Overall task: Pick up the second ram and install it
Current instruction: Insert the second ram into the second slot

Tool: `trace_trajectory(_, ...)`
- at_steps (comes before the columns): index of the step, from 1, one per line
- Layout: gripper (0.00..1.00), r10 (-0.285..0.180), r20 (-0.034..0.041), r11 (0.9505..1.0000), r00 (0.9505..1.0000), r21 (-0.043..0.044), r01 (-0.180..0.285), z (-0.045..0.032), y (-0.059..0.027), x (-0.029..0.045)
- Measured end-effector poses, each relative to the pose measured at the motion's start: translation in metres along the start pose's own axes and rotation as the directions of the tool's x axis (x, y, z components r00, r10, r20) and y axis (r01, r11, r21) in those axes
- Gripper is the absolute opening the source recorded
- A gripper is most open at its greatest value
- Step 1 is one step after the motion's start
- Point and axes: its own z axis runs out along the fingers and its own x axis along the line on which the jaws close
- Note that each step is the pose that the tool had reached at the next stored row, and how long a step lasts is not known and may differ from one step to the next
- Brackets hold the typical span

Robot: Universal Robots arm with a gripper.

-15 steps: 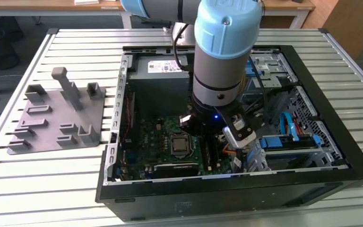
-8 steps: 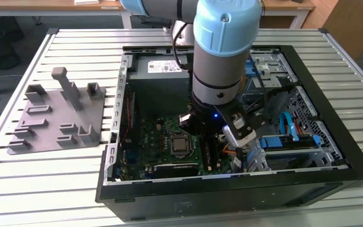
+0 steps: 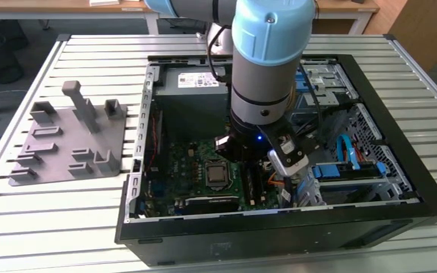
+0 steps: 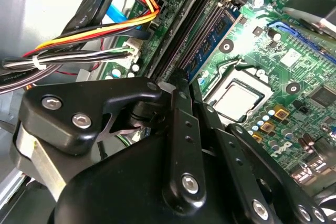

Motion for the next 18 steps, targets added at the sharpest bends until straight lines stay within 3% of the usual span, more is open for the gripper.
trace_trajectory(18, 0.14, 0.0, 0.0, 1.0, 1.0, 0.0017, 0.0, 0.0014, 0.0022, -0.0001)
